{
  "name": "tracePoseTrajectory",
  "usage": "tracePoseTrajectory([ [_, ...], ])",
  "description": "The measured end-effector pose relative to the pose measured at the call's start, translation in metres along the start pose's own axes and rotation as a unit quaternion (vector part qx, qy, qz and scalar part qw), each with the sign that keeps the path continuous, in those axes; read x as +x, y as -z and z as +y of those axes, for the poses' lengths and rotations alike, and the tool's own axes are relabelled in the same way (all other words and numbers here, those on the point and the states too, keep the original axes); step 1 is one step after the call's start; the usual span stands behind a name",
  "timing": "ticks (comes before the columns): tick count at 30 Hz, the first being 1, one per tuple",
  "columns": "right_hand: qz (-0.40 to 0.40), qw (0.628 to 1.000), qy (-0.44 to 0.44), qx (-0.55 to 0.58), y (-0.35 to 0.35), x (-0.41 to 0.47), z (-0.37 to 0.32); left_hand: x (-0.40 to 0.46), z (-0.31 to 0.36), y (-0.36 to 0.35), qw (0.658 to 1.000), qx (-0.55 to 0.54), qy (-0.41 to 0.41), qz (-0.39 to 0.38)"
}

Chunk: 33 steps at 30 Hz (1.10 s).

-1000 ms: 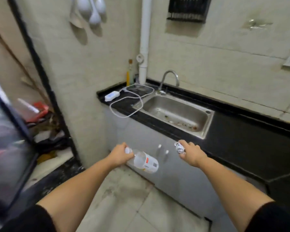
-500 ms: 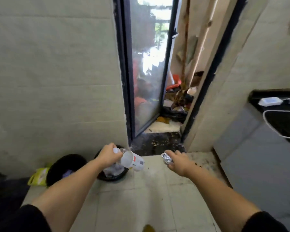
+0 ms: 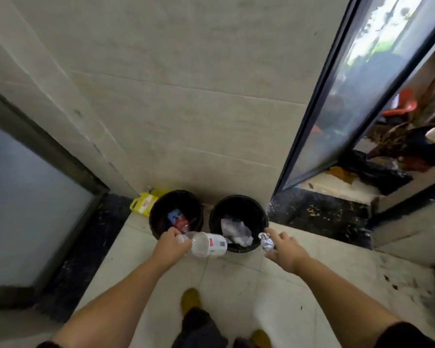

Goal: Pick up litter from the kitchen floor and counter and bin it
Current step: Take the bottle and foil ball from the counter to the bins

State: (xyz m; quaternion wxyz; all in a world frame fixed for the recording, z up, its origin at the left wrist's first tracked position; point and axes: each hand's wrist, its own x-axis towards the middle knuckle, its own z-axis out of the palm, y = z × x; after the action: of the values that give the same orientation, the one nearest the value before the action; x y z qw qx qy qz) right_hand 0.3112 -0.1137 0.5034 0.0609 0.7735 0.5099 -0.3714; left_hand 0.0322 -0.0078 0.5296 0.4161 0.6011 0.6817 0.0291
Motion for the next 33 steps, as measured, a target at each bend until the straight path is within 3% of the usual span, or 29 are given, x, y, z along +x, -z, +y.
tracePoseTrajectory([
  [9, 0.023, 0.996, -0.064, 0.063, -0.055, 0.165, -0.041, 0.159, -0.019, -0.035, 0.998, -0.050, 0.001, -0.037],
  [15, 0.030, 0.992, -0.110, 0.045, -0.161, 0.322, -0.017, 0.275, -0.048, -0.123, 0.976, -0.201, 0.002, 0.088],
  [19, 0.022, 0.992, -0.115, 0.046, -0.234, 0.409, 0.004, 0.332, -0.086, -0.181, 0.955, -0.276, -0.010, 0.105],
  [24, -0.074, 0.984, -0.154, 0.041, -0.287, 0.443, 0.017, 0.359, -0.118, -0.217, 0.936, -0.338, 0.005, 0.100],
  [26, -0.063, 0.983, -0.164, 0.047, -0.280, 0.434, 0.011, 0.354, -0.116, -0.212, 0.932, -0.349, 0.011, 0.095],
  [30, 0.033, 0.995, -0.086, 0.045, -0.232, 0.411, -0.034, 0.346, -0.109, -0.167, 0.917, -0.379, 0.033, 0.123],
  [33, 0.068, 0.994, 0.080, -0.004, -0.205, 0.408, -0.085, 0.355, -0.127, -0.123, 0.904, -0.382, 0.064, 0.181],
])
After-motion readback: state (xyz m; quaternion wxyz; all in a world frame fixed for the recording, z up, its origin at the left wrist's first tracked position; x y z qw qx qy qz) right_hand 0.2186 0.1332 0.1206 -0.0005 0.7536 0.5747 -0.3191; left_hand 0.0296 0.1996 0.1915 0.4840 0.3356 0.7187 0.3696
